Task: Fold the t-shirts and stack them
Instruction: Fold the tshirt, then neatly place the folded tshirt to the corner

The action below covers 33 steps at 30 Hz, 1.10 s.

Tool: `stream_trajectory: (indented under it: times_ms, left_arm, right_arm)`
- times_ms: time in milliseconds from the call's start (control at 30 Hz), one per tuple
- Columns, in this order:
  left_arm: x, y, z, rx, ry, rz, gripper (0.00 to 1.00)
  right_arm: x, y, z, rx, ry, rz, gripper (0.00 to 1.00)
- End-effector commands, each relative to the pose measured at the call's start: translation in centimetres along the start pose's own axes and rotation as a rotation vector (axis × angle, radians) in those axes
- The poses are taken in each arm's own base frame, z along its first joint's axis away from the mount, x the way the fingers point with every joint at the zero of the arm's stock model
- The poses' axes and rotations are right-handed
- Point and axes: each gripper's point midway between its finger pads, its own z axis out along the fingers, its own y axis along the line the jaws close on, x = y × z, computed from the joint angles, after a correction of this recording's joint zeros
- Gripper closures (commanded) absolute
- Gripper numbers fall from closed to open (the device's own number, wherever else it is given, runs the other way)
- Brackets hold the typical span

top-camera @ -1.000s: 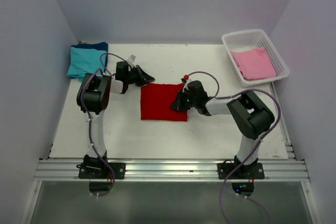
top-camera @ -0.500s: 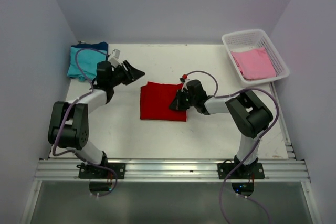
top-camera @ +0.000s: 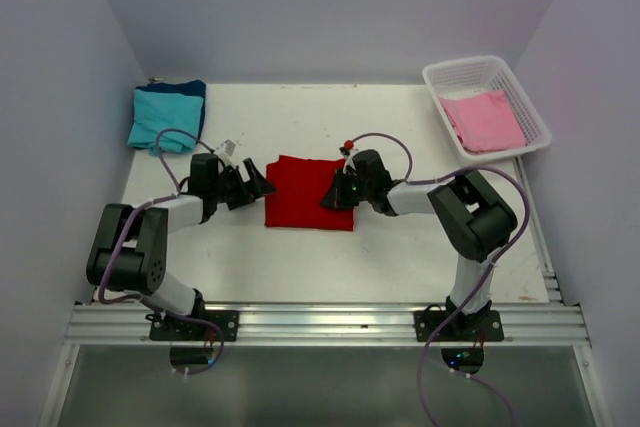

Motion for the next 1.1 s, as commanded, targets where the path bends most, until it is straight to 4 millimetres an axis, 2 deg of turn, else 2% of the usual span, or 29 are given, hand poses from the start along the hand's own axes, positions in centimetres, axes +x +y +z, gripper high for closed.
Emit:
stream_trajectory:
  times_ms: [0, 233, 367, 500, 600, 633, 700, 733, 800, 833, 1000, 1067]
  left_arm:
    - [0.8, 0.9, 0.5, -0.014, 0.026, 0.03, 0.1]
    - [3.4, 1.1, 4.0, 0.019, 0.143, 0.032, 0.1]
    - [6.8, -0.8, 6.6, 0.068, 0.258, 0.064, 0.1]
    - [8.7, -2.2, 7.1, 0.114, 0.291, 0.062, 0.15]
    - [9.4, -2.7, 6.8, 0.146, 0.298, 0.056, 0.27]
    - [9.5, -2.9, 6.7, 0.157, 0.296, 0.059, 0.37]
    - [9.7, -3.1, 6.6, 0.173, 0.302, 0.054, 0.5]
    - [9.6, -3.2, 6.6, 0.182, 0.298, 0.057, 0.69]
    - [9.7, -3.4, 6.6, 0.194, 0.3, 0.055, 0.87]
    - [9.6, -3.5, 6.7, 0.199, 0.293, 0.055, 1.0]
    - [8.9, -4.2, 6.7, 0.229, 0.264, 0.073, 1.0]
    - [8.0, -4.9, 6.4, 0.235, 0.231, 0.087, 1.0]
  right_arm:
    - [1.1, -1.1, -0.1, 0.048, 0.038, -0.01, 1.0]
    - [1.2, -1.2, -0.2, 0.051, 0.04, -0.009, 1.0]
    - [1.3, -1.3, 0.0, 0.052, 0.043, -0.007, 1.0]
    - [1.4, -1.4, -0.1, 0.055, 0.046, -0.008, 1.0]
    - [1.4, -1.5, 0.0, 0.057, 0.048, -0.007, 1.0]
    - [1.4, -1.5, 0.1, 0.058, 0.049, -0.007, 1.0]
    - [1.5, -1.7, 0.3, 0.058, 0.049, -0.004, 1.0]
    - [1.5, -1.6, 0.3, 0.053, 0.047, -0.001, 1.0]
    - [1.6, -1.7, 0.4, 0.053, 0.05, 0.005, 1.0]
    - [1.6, -1.7, 0.5, 0.053, 0.049, 0.003, 1.0]
    - [1.7, -1.6, 0.3, 0.052, 0.055, -0.001, 1.0]
    - [1.5, -1.4, 0.1, 0.049, 0.05, -0.006, 1.0]
